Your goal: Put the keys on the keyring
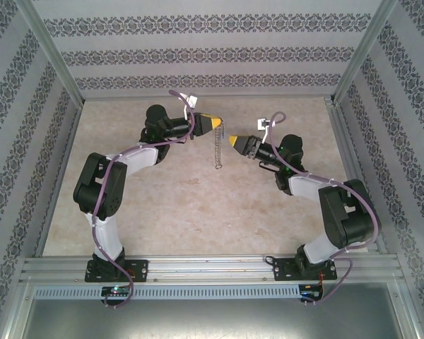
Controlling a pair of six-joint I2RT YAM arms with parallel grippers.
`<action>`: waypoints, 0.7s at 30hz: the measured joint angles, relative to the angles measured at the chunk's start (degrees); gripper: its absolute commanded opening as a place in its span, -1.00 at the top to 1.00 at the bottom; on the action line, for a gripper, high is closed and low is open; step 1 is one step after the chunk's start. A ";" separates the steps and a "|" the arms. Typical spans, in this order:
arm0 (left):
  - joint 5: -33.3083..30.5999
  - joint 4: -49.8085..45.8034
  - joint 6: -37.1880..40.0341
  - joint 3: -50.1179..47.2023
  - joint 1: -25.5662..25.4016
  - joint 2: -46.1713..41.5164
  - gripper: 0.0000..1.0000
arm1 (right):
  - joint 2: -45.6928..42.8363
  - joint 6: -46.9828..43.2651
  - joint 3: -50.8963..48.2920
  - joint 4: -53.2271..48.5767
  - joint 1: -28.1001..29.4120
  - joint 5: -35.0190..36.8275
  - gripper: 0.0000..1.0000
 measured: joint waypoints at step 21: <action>-2.10 -9.75 7.65 0.00 -1.25 -2.67 1.00 | -8.17 -22.10 2.86 -22.18 10.29 21.40 -0.13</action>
